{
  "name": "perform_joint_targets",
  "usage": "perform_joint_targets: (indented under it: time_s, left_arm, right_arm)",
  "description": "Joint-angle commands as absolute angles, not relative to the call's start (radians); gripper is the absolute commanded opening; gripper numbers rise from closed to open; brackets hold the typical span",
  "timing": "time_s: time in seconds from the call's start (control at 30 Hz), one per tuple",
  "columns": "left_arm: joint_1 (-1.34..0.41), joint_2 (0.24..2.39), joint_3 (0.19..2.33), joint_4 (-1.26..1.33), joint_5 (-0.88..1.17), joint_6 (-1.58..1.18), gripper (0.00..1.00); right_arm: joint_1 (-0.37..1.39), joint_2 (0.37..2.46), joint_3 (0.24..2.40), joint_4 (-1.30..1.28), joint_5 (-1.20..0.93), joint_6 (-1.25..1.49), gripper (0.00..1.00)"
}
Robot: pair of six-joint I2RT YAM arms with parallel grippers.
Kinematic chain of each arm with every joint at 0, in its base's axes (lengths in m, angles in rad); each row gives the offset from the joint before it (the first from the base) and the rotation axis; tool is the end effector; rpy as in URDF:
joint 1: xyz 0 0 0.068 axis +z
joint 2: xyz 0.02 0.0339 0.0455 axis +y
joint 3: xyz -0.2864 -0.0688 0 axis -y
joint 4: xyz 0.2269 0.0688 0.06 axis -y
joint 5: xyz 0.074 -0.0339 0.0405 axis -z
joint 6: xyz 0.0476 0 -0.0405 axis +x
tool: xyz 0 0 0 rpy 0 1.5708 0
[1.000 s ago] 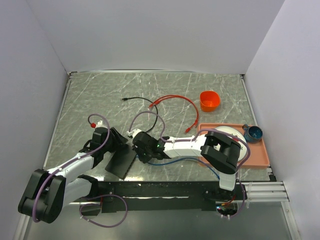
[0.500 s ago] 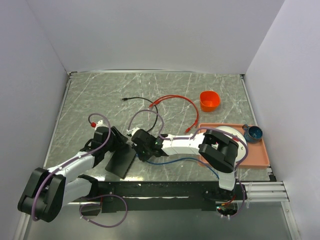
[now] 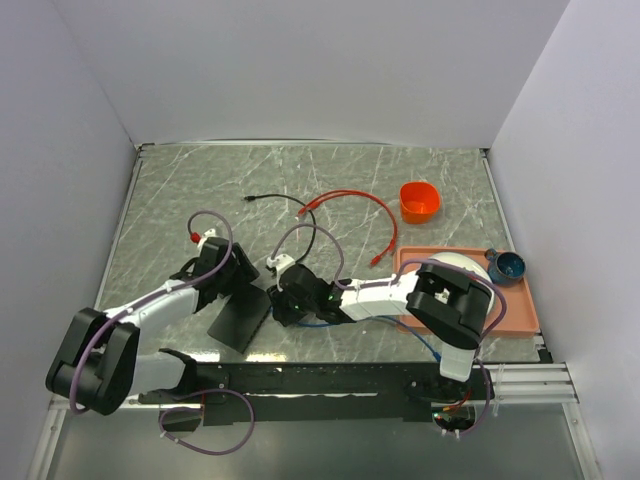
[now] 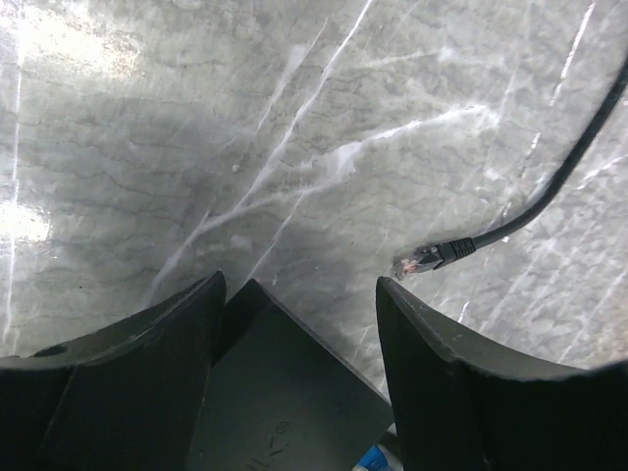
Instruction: Insert the plug into the switch port
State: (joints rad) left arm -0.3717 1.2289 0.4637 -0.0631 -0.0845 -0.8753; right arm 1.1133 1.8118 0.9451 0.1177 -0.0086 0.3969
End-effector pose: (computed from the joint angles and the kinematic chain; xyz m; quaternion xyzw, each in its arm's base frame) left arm 0.1983 -0.0730 0.1800 -0.2468 0.8979 -0.1797 0.3172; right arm 0.1631 0.3322 0.1747 -0.3230 0.8580 0.2766 0.2882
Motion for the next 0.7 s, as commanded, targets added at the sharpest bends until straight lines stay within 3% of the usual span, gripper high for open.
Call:
perform_joint_targets:
  time_s: [0.0, 0.27, 0.53, 0.67]
  left_arm:
    - [-0.347, 1.272, 0.495, -0.209, -0.129, -0.832, 0.71]
    - [-0.298, 1.272, 0.609, -0.242, -0.189, -0.755, 0.71]
    - [-0.307, 1.325, 0.753, -0.141, -0.089, -0.614, 0.69]
    - [-0.374, 1.426, 0.822, -0.118, -0.087, -0.513, 0.68]
  right_arm:
    - [1.097, 1.775, 0.884, 0.123, 0.054, 0.413, 0.45]
    - [1.097, 1.675, 0.851, 0.031, 0.103, 0.414, 0.78]
    - [1.089, 1.416, 0.781, -0.054, 0.281, 0.457, 0.87]
    - [1.054, 1.272, 0.743, -0.067, 0.267, 0.465, 0.88]
